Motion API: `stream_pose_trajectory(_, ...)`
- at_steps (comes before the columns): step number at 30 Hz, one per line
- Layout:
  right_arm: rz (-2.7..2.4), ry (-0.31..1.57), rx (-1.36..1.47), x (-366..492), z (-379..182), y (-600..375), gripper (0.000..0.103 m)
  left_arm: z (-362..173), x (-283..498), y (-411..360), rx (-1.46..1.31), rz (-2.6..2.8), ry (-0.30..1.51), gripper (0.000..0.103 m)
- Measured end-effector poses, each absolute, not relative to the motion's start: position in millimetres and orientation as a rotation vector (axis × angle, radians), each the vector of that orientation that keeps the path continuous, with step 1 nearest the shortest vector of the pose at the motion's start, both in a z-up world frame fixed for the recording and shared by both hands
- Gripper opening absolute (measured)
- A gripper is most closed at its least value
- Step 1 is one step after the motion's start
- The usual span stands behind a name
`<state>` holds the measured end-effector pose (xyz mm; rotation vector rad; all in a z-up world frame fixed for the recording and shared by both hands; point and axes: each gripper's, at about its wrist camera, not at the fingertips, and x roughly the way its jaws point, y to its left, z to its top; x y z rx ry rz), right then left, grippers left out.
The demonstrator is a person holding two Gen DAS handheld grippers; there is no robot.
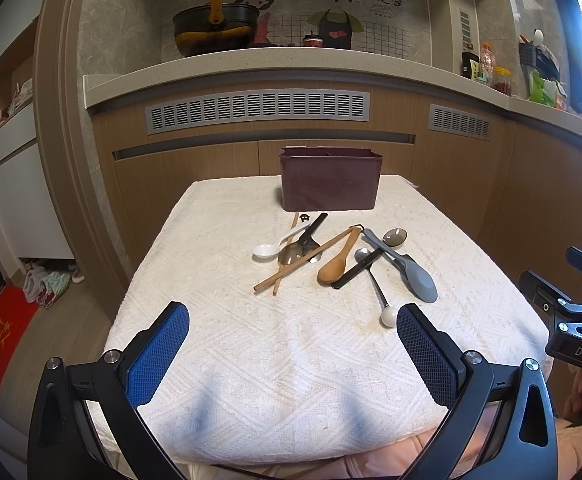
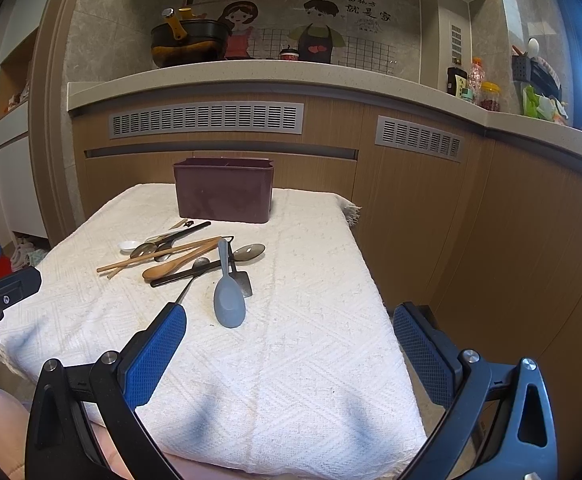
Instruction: Organize utensils
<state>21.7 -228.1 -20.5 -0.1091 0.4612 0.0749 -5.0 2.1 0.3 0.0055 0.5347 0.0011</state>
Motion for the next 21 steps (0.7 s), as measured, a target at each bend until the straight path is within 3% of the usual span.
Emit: stream_pose_trajectory(21,0.081,0.456,-0.115,20.0,-20.9,-225.2,0.103,-0.4,-6.8,3.6,0.004,-0.001,0.542,0.103)
